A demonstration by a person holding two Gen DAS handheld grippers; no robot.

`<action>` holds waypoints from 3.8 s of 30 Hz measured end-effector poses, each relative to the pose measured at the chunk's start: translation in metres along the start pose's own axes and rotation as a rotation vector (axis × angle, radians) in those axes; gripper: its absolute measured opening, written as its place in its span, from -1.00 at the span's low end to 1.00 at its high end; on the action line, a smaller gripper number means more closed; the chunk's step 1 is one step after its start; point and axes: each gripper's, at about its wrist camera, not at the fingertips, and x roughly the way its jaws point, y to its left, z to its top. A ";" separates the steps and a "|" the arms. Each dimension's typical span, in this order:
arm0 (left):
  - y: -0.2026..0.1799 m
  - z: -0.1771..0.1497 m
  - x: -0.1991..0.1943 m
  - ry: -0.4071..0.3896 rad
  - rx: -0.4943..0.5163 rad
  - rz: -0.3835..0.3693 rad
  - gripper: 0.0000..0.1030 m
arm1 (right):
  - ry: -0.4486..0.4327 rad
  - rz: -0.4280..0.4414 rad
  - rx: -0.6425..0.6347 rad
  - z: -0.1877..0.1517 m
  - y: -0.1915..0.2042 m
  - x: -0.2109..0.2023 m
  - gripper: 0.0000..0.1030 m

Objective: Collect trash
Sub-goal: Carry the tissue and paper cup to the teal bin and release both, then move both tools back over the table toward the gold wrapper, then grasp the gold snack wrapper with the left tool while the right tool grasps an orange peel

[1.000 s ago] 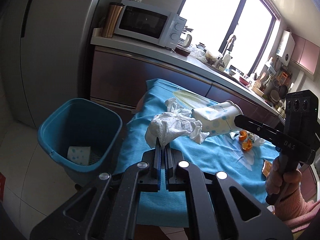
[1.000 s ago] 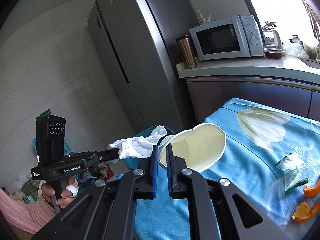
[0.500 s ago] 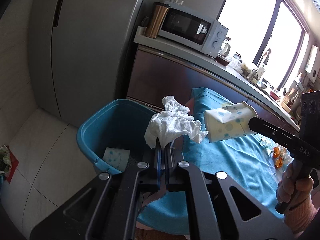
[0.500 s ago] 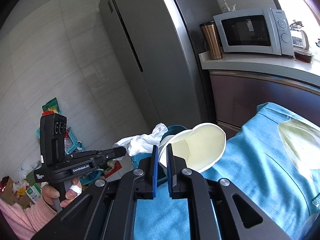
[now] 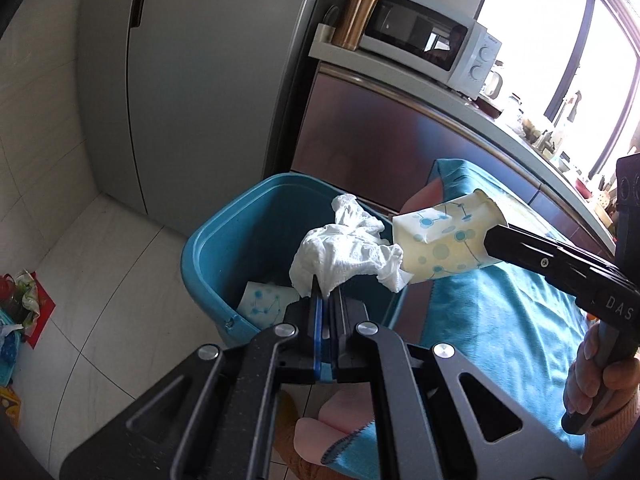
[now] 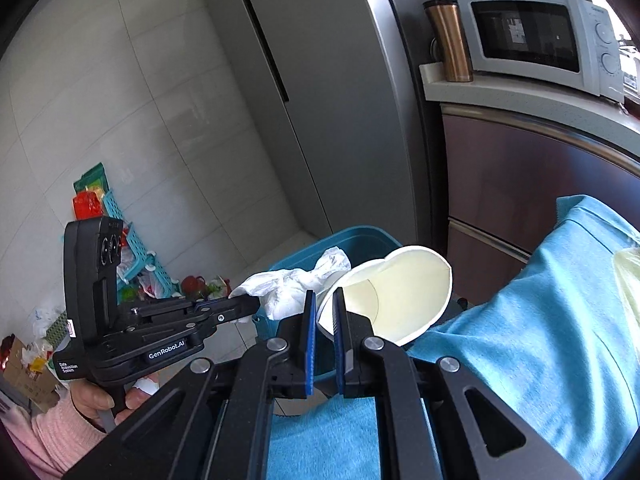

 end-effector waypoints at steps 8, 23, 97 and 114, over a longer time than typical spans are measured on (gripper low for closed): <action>0.012 -0.004 0.035 0.064 -0.055 0.024 -0.46 | 0.074 -0.037 0.016 0.002 -0.002 0.031 -0.76; -0.013 -0.013 0.023 0.012 0.012 -0.027 -0.33 | 0.010 -0.039 0.058 -0.016 -0.013 -0.014 -0.46; -0.392 -0.155 0.044 0.441 0.432 -0.770 -0.98 | -0.254 -0.439 0.597 -0.265 -0.139 -0.312 -0.31; -0.305 -0.113 0.021 0.319 0.356 -0.706 -0.98 | -0.202 -0.462 0.660 -0.213 -0.179 -0.265 -0.19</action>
